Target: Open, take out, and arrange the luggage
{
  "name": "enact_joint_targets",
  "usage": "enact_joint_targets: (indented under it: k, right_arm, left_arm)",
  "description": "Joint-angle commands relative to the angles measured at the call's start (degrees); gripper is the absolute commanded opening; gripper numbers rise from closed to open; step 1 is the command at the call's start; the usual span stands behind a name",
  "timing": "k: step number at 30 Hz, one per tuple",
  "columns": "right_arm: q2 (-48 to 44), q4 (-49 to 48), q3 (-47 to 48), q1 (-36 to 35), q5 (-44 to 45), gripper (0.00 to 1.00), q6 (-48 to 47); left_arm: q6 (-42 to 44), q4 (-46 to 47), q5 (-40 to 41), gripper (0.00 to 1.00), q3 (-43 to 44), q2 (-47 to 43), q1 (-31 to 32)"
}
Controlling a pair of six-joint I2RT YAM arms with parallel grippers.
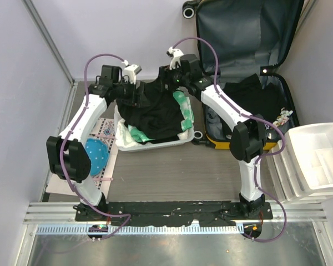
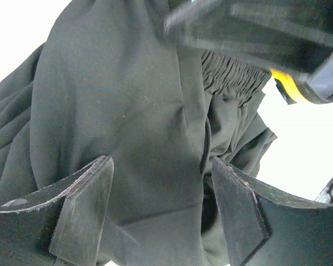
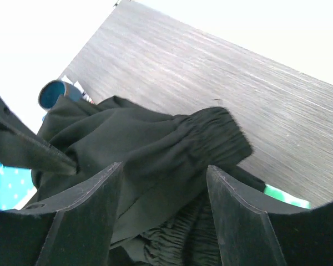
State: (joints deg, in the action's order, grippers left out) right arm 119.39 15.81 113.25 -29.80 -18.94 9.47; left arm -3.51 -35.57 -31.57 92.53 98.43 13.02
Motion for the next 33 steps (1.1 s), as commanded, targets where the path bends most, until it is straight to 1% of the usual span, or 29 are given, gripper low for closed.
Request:
enact_joint_targets:
  k: [1, 4, 11, 13, 16, 18, 19, 20, 22, 23, 24, 26, 28, 29, 30, 32, 33]
  right_arm:
    - [-2.32, -6.23, 0.66, 0.89, 1.45, 0.68, 5.46]
    - [-0.57, -6.67, 1.70, 0.97, 1.71, 0.68, 6.61]
    - [2.95, -4.65, 3.56, 1.06, 1.45, 0.68, 7.05]
    - [3.47, -4.30, 3.29, 1.32, 2.32, 0.75, 6.61]
    - [4.18, -4.21, 3.38, 1.50, 2.68, 0.78, 6.35]
    - [4.44, -4.21, 3.73, 1.59, 2.51, 0.79, 6.52]
    - [4.44, -4.30, 3.90, 1.59, 2.42, 0.79, 6.52]
    - [4.36, -4.47, 4.08, 1.59, 2.68, 0.79, 6.61]
    - [4.01, -4.04, 4.43, 1.68, 4.43, 0.79, 6.35]
    - [3.66, -3.95, 4.52, 1.85, 6.44, 0.81, 6.08]
    - [3.39, -4.04, 4.26, 2.20, 7.07, 0.82, 6.17]
    - [3.13, -4.30, 4.26, 2.90, 7.17, 0.82, 7.48]
    - [3.56, -4.65, 4.52, 3.87, 6.46, 0.82, 8.36]
    - [3.74, -4.74, 4.61, 3.96, 5.85, 0.82, 8.45]
    - [4.18, -5.00, 4.78, 4.05, 3.58, 0.82, 9.24]
    - [4.44, -6.05, 4.44, 4.05, 2.07, 0.82, 10.64]
    - [4.53, -6.75, 3.82, 4.05, -0.63, 0.82, 12.22]
  left_arm:
    - [7.37, 2.43, -0.60, 0.76, -3.14, -4.82, 2.27]
    - [10.80, 5.06, 1.95, 0.75, -6.30, -6.23, 4.03]
    - [11.24, 4.99, 2.74, 0.72, -6.93, -5.62, 4.12]
    - [11.16, 5.25, 2.57, 0.73, -7.01, -5.71, 4.21]
    - [11.50, 4.90, 2.66, 0.74, -7.10, -5.71, 4.21]
    - [12.21, 4.11, 2.66, 0.70, -7.28, -5.53, 4.12]
    - [12.47, 3.67, 2.74, 0.66, -7.45, -5.36, 4.21]
    - [13.17, 3.41, 2.74, 0.57, -7.45, -5.18, 4.12]
    - [13.96, 2.36, 2.57, 0.43, -7.19, -5.18, 4.21]
    - [14.58, 2.26, 2.22, 0.25, -7.19, -5.27, 4.12]
    - [14.84, 2.26, 1.87, 0.18, -7.36, -5.70, 4.12]
    - [15.37, 2.61, 0.29, 0.08, -8.24, -6.41, 4.12]
    - [15.90, 2.87, -0.94, 0.05, -9.03, -7.55, 4.12]
    - [15.99, 3.05, -1.30, 0.01, -9.99, -7.90, 4.21]
    - [15.90, 3.40, -1.12, 0.00, -10.44, -8.43, 4.21]
    - [16.43, 2.88, -0.77, 0.00, -10.70, -8.52, 4.12]
    - [16.60, 2.44, -0.60, 0.00, -10.71, -8.52, 4.21]
